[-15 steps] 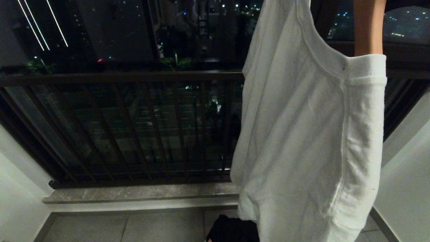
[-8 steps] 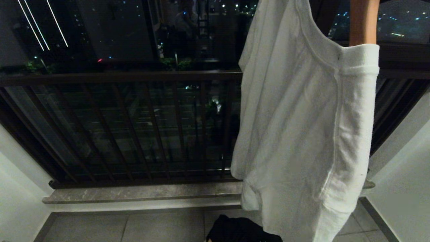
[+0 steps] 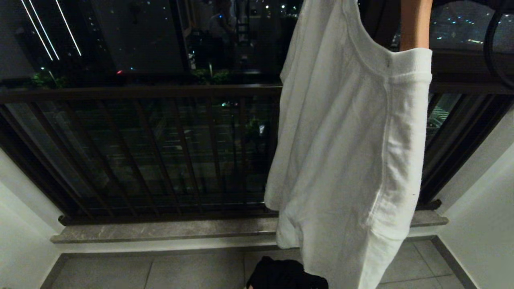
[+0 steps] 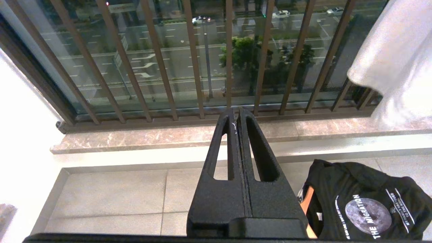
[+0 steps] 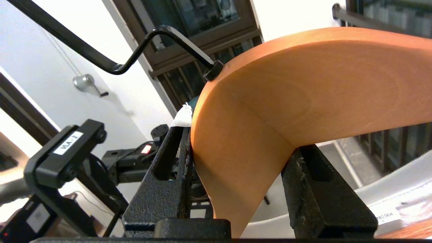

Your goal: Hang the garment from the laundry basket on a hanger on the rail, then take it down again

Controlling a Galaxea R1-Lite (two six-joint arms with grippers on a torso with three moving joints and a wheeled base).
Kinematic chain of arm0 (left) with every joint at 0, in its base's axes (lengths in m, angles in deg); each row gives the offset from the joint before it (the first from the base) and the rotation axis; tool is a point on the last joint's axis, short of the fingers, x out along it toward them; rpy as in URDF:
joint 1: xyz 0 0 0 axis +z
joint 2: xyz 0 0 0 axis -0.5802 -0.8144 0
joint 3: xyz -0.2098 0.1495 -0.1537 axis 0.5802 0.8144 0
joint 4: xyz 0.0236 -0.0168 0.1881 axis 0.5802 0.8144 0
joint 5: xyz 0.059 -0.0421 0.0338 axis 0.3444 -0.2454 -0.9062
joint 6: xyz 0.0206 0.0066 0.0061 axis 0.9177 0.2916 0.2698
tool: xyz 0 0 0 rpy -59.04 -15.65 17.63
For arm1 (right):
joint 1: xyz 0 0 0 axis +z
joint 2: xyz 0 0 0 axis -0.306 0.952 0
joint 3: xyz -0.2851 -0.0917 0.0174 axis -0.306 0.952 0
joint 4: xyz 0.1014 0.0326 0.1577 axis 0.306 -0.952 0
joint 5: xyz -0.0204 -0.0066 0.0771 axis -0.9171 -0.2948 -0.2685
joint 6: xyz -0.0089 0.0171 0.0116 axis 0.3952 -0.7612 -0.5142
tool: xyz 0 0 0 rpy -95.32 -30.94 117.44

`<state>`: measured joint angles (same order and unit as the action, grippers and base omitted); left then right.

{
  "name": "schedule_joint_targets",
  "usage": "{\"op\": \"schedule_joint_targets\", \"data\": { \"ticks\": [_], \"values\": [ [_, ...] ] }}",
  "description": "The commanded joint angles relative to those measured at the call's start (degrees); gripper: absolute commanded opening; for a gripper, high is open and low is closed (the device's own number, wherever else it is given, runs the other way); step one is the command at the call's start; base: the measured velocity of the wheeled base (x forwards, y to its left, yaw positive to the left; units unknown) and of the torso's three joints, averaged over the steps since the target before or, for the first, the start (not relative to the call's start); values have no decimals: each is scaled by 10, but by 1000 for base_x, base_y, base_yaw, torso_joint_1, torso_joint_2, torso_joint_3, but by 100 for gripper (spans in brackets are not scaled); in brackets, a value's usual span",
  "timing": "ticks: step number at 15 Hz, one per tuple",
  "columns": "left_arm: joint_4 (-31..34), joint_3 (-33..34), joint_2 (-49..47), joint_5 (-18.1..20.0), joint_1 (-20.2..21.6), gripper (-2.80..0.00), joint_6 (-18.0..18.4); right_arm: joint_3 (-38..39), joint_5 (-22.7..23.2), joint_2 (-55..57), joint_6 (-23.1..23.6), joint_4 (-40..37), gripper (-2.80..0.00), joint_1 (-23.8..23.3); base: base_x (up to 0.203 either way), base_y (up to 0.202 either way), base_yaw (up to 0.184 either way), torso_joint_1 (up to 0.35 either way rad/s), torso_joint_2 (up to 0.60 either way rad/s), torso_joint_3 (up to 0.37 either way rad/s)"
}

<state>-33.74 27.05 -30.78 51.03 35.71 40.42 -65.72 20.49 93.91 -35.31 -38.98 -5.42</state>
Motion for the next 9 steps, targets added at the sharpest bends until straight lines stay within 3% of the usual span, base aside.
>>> {"op": "schedule_joint_targets", "data": {
  "ticks": [1,9],
  "values": [
    [-1,1,0,0,1,-280,0,6,4,6,-2,3,-280,0,0,0,0,0,0,0],
    [0,1,0,0,1,-280,0,28,3,10,-8,2,-280,0,0,0,0,0,0,0]
  ]
}}
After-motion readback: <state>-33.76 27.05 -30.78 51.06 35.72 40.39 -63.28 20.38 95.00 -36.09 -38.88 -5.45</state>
